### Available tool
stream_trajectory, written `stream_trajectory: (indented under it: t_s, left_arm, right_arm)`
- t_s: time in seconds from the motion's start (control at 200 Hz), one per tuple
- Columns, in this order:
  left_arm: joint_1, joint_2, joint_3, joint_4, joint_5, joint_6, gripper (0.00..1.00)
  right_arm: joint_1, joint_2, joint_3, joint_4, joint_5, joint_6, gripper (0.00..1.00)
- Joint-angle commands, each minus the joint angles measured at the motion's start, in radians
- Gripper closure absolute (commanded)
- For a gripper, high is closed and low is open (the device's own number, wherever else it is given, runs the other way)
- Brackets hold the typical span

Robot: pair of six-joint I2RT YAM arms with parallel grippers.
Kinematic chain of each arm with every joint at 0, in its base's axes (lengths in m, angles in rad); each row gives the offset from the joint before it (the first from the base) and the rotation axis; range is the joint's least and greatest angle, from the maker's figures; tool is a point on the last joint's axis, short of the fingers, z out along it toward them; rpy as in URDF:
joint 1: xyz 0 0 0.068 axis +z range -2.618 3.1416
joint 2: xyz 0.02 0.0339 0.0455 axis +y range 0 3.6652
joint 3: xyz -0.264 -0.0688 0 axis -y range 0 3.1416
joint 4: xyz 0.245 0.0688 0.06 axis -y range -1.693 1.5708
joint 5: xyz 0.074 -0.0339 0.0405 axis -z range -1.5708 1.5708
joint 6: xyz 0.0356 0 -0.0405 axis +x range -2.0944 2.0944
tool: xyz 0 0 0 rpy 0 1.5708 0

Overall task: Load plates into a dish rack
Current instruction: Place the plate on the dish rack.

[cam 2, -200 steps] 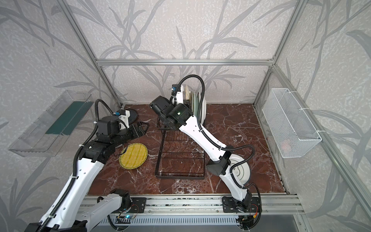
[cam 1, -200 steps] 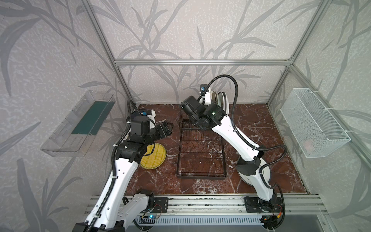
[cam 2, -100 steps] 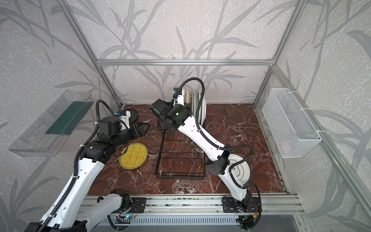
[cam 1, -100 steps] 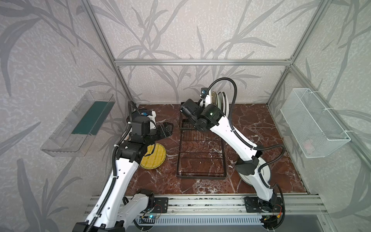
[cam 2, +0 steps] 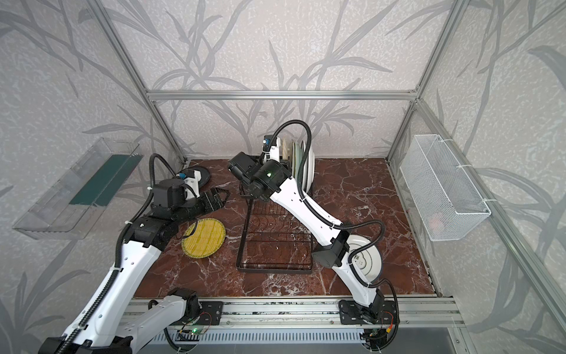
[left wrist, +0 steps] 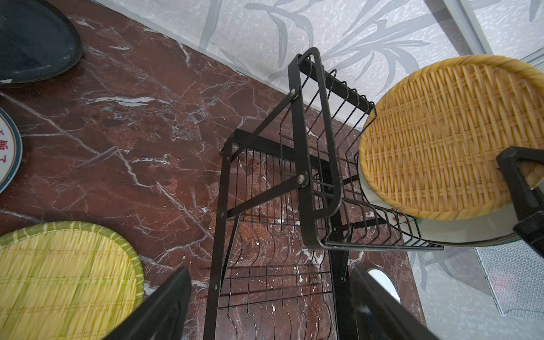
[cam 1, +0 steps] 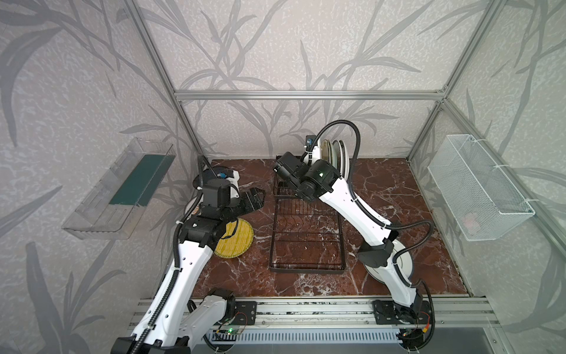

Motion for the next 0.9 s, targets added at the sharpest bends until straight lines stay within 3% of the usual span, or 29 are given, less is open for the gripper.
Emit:
stream_trajectory:
  t_s: [0.0, 0.465, 0.645, 0.895]
  left_arm:
    - [-0.005, -0.015, -0.007, 0.011, -0.016, 0.007, 0.15]
    - [-0.007, -0.015, -0.022, 0.024, -0.013, 0.0, 0.15]
    - [-0.008, -0.011, -0.021, 0.024, -0.014, -0.001, 0.15]
    - [-0.008, -0.009, -0.024, 0.027, -0.011, -0.004, 0.16]
  right_arm:
    - [0.004, 0.01, 0.034, -0.03, 0.011, 0.052, 0.95]
    - [0.019, 0.002, 0.034, -0.068, -0.021, 0.101, 0.77]
    - [0.028, -0.013, 0.035, -0.012, -0.027, 0.041, 0.71]
    - [0.045, -0.033, 0.025, 0.105, -0.049, -0.07, 0.55]
